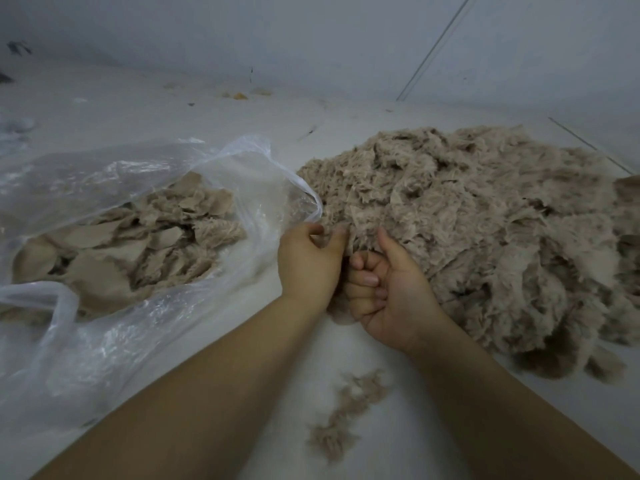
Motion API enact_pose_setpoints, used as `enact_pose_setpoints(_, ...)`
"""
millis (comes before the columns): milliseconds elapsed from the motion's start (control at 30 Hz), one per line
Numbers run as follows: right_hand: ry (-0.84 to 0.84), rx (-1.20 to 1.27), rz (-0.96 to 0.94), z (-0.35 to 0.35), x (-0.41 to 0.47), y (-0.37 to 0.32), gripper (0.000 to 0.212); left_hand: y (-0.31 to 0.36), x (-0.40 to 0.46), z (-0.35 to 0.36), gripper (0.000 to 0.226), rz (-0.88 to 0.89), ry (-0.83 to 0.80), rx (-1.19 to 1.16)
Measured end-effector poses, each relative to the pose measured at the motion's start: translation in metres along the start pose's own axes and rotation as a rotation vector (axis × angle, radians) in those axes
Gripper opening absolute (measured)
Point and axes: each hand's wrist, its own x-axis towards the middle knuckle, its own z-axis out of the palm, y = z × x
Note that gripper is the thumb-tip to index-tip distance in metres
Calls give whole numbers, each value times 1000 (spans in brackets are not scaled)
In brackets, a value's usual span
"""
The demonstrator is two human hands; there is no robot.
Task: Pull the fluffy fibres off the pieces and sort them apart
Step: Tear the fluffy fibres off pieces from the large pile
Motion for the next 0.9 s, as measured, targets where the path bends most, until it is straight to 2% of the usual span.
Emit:
enact_pose_setpoints(67, -1, 4, 0, -1, 0, 0, 51, 1, 10, 5, 24, -35, -72, 1)
enact_pose_setpoints(200, -11, 20, -14, 1, 0, 0, 47, -10, 10, -6, 25, -36, -36, -129)
enact_pose_setpoints(333, 19, 54, -18, 1, 4, 2, 45, -21, 4, -22, 26, -30, -104, -186)
enact_pose_setpoints(500, 29, 41, -17, 0, 5, 2, 53, -19, 2, -33, 27, -87, -196, -223)
enact_pose_setpoints(667, 38, 53, 1, 1, 5, 2, 60, -15, -8, -53, 23, -260, -286, -616)
enact_pose_setpoints(733, 43, 56, 7, 1, 5, 2, 61, -15, -13, -57, 23, -252, -312, -685)
enact_pose_setpoints(900, 48, 31, 7, 2, 4, 2, 58, -9, -18, -56, 29, -177, -334, -636)
